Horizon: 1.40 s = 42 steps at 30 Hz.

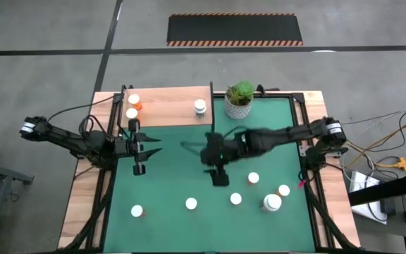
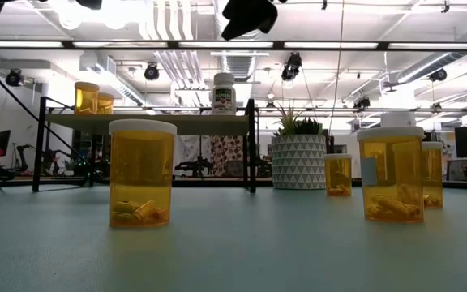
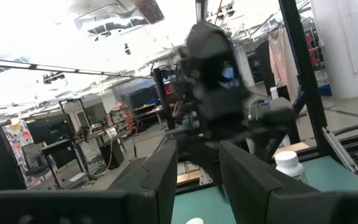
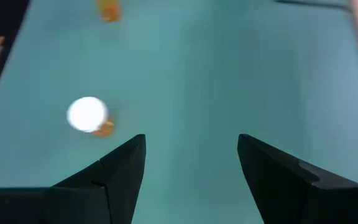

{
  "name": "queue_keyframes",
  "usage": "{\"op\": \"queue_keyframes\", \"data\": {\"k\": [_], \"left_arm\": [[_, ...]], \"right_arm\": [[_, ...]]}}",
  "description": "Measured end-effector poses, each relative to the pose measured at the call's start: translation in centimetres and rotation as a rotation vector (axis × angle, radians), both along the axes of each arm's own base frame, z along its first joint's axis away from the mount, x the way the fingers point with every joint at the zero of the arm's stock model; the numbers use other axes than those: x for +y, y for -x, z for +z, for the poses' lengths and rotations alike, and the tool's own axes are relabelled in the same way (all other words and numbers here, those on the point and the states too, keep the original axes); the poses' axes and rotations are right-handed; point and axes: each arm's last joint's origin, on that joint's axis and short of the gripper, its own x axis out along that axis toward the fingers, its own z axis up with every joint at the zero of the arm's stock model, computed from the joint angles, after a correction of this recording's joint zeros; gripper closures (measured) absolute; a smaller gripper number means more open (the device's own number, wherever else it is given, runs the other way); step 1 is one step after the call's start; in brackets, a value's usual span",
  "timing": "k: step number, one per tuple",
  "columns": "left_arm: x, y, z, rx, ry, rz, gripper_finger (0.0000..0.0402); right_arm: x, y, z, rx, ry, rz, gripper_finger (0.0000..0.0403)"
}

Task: Pick and place medicine bottles onto shelf by color
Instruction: Put the orange pill bottle on the shelf

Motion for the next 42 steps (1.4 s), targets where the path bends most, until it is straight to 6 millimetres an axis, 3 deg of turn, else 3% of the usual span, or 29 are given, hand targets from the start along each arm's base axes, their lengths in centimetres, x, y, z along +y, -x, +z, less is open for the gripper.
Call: {"op": "queue_keyframes", "data": {"k": [7, 14, 19, 32, 36, 42], "left_arm": [[0.0, -0.1, -0.1, 0.005, -0.003, -0.001, 0.0298], [0.0, -0.1, -0.1, 0.005, 0.012, -0.005, 0.0298], [-0.1, -0.3, -0.2, 0.014, 0.038, -0.023, 0.0298], [-0.1, -0.2, -0.2, 0.011, 0.040, -0.027, 0.0298], [-0.1, -0.2, -0.2, 0.010, 0.038, -0.034, 0.0298], [-0.1, -0.1, -0.1, 0.003, 0.039, -0.035, 0.0298]], "right_arm": [[4.1, -0.4, -4.6, -0.094, -0.054, 0.075, 0.0124], [7.0, -1.6, -8.1, -0.098, -0.053, 0.134, 0.0064], [8.0, -2.9, -11.3, -0.059, -0.027, 0.168, 0.0051], [8.6, -5.6, -16.3, -0.111, -0.109, 0.201, 0.0076], [8.4, -5.8, -16.4, -0.117, -0.115, 0.187, 0.0091], [8.4, -5.8, -16.3, -0.119, -0.119, 0.185, 0.0159]]}}
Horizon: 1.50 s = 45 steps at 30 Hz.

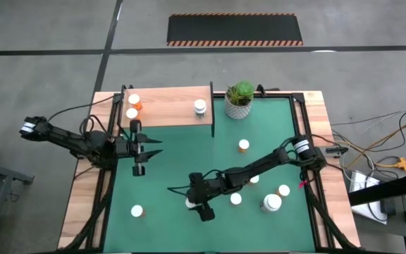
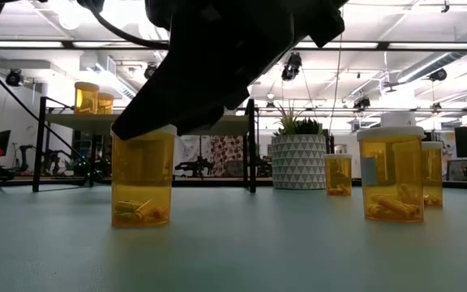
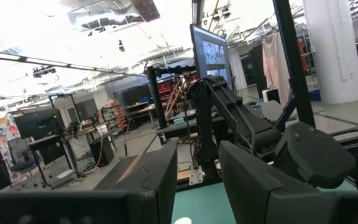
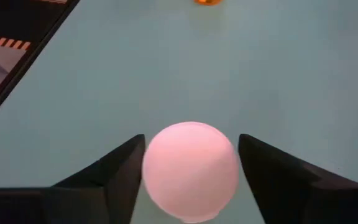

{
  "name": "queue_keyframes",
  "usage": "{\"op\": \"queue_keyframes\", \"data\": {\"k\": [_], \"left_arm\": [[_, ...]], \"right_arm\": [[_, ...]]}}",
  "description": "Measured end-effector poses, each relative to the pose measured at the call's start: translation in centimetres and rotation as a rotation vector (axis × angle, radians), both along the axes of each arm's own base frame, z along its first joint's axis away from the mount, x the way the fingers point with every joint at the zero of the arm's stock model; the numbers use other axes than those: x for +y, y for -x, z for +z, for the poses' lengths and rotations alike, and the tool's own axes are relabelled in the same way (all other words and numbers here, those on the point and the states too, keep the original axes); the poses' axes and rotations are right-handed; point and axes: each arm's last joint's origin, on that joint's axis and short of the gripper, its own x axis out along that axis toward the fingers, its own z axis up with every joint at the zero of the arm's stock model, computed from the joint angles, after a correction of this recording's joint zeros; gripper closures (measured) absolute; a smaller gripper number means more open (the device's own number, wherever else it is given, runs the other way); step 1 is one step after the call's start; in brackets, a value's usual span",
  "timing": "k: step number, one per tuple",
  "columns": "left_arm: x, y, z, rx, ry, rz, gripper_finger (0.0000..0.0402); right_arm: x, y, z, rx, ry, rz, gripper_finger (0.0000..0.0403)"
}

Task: Pick and place medicine bottles onto shelf by color
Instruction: Put the orange pill bottle on the shelf

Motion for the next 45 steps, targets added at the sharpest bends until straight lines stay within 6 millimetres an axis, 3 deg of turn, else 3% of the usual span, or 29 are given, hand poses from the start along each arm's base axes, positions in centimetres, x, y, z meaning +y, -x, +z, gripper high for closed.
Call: {"op": "queue_keyframes", "data": {"k": [4, 9, 13, 16, 23, 29, 40, 45], "left_arm": [[0.0, 0.0, 0.0, -0.003, 0.001, 0.000, 0.0298], [0.0, 0.0, 0.0, -0.003, 0.001, 0.000, 0.0298], [0.0, 0.1, 0.1, -0.005, 0.001, 0.000, 0.0298], [0.0, 0.2, 0.1, -0.008, 0.002, 0.000, 0.0298], [0.1, 0.2, 0.2, -0.012, 0.003, 0.000, 0.0298], [0.1, 0.4, 0.3, -0.021, 0.006, -0.001, 0.0298], [0.3, 1.0, 0.7, -0.053, 0.013, -0.003, 0.0298], [0.3, 1.2, 0.8, -0.066, 0.017, -0.004, 0.0298]], "right_arm": [[0.0, 0.0, 0.1, 0.003, -0.001, 0.000, 0.0200], [-0.1, 0.2, 0.6, 0.000, -0.002, 0.001, 0.0203], [-0.6, 0.7, 2.7, -0.016, 0.009, 0.005, 0.0182], [-1.7, 1.4, 5.5, -0.041, 0.009, -0.023, 0.0180], [-6.3, 2.8, 12.0, -0.083, -0.002, -0.169, 0.0200], [-9.5, 2.0, 16.0, -0.094, 0.073, -0.200, 0.0199], [-17.0, -1.6, 20.6, -0.177, 0.150, -0.323, 0.0198], [-21.4, -2.6, 20.8, -0.203, 0.172, -0.393, 0.0198]]}}
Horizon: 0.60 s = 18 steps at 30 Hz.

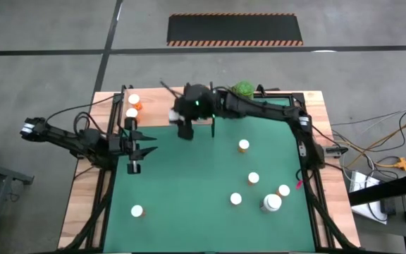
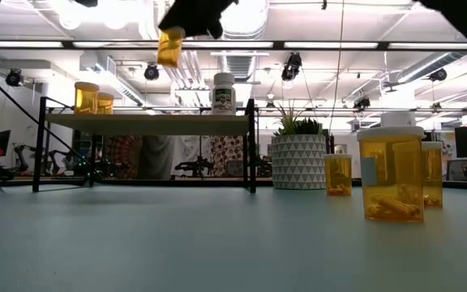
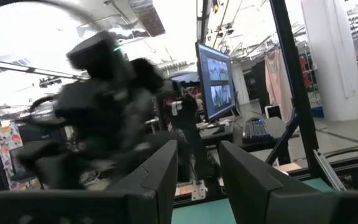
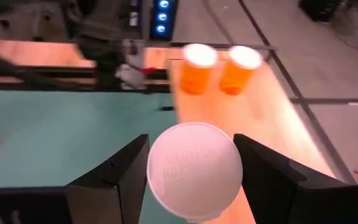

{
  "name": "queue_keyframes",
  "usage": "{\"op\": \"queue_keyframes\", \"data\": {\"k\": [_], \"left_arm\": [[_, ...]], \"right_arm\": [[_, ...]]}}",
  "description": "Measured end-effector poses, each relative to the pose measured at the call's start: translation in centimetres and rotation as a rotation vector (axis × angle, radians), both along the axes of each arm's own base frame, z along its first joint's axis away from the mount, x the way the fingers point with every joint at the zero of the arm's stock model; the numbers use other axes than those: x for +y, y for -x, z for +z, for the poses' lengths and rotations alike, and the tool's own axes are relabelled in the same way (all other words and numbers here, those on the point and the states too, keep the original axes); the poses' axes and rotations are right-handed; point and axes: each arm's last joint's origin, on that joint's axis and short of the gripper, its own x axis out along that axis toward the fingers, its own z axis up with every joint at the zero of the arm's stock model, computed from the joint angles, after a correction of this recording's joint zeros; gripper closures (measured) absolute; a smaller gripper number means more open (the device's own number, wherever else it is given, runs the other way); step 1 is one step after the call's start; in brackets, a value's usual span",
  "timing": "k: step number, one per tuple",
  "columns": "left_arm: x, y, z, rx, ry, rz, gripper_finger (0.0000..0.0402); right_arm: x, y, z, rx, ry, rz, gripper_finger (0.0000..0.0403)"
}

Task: Pick and place medicine bottles onto shelf by color
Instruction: Put the orange pill bottle on the shelf

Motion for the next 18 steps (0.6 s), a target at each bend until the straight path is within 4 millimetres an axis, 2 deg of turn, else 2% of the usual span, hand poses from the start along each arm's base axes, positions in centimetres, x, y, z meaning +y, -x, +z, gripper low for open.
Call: {"op": "queue_keyframes", "data": {"k": [4, 9, 13, 18], "left_arm": [[0.1, 0.2, 0.1, -0.010, -0.001, 0.001, 0.0298], [0.1, 0.2, 0.1, -0.011, -0.002, 0.002, 0.0298], [0.1, 0.2, 0.1, -0.012, -0.002, 0.002, 0.0298], [0.1, 0.2, 0.1, -0.012, -0.004, 0.003, 0.0298]], "right_arm": [[-2.8, -1.1, -2.2, 0.025, -0.060, 0.005, 0.0198], [-4.8, -2.4, -4.7, 0.067, -0.072, -0.012, 0.0197], [-5.6, -2.8, -5.2, 0.067, -0.064, -0.021, 0.0197], [-5.6, -2.9, -5.3, 0.074, -0.038, -0.001, 0.0183]]}}
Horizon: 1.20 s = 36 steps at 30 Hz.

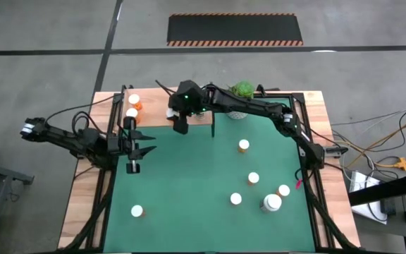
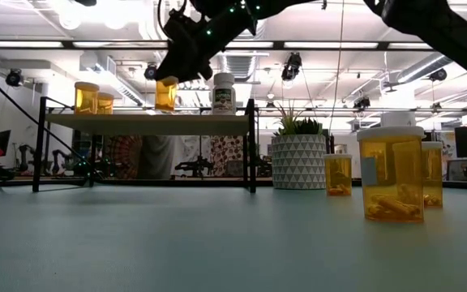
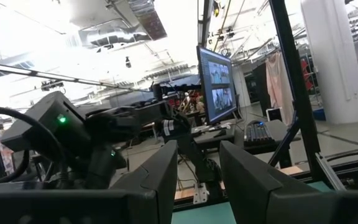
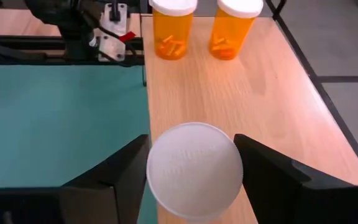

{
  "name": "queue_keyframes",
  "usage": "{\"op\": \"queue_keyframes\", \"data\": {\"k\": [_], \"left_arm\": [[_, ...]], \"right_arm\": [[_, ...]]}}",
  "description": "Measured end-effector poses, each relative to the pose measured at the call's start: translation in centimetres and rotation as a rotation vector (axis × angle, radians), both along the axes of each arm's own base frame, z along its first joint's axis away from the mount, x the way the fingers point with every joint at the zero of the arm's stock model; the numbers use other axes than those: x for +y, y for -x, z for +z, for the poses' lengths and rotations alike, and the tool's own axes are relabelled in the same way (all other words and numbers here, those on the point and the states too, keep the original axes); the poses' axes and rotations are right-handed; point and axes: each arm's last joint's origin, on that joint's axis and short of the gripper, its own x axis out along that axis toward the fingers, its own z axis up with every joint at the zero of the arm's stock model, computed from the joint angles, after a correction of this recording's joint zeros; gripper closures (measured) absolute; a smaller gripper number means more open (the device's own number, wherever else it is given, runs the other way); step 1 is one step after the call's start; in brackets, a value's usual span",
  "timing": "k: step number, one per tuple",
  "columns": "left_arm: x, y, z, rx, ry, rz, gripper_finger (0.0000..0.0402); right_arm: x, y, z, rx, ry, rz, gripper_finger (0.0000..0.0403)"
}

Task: Pick and place medicine bottles onto shelf by color
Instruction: Put the orange pill bottle on the shelf

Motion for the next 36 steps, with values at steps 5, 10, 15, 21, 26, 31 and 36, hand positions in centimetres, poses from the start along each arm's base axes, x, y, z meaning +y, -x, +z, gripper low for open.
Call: {"op": "queue_keyframes", "data": {"k": [5, 10, 15, 21, 26, 31, 36], "left_arm": [[0.0, 0.0, 0.0, 0.000, -0.001, 0.000, 0.0298], [0.0, 0.0, 0.0, -0.003, 0.000, 0.000, 0.0298], [0.0, 0.0, 0.0, -0.003, 0.000, 0.000, 0.0298], [-0.1, -0.3, -0.2, 0.013, -0.004, 0.000, 0.0298], [-0.2, -0.8, -0.5, 0.037, -0.001, -0.004, 0.0298], [-0.6, -2.2, -1.2, 0.085, 0.048, -0.022, 0.0298], [-1.3, -4.5, -1.3, 0.131, 0.102, -0.041, 0.0298]], "right_arm": [[-0.1, 0.1, -0.1, 0.013, -0.002, -0.002, 0.0146], [-0.1, 0.1, -0.1, 0.018, -0.001, -0.003, 0.0133], [0.0, 0.7, 1.1, 0.000, 0.004, -0.004, 0.0141], [2.1, 3.3, 4.8, 0.018, 0.024, 0.039, 0.0160], [5.6, 6.6, 8.5, 0.058, 0.027, 0.111, 0.0189], [9.9, 9.8, 10.4, 0.136, 0.008, 0.198, 0.0224], [14.3, 12.3, 9.6, 0.204, -0.010, 0.296, 0.0261]]}}
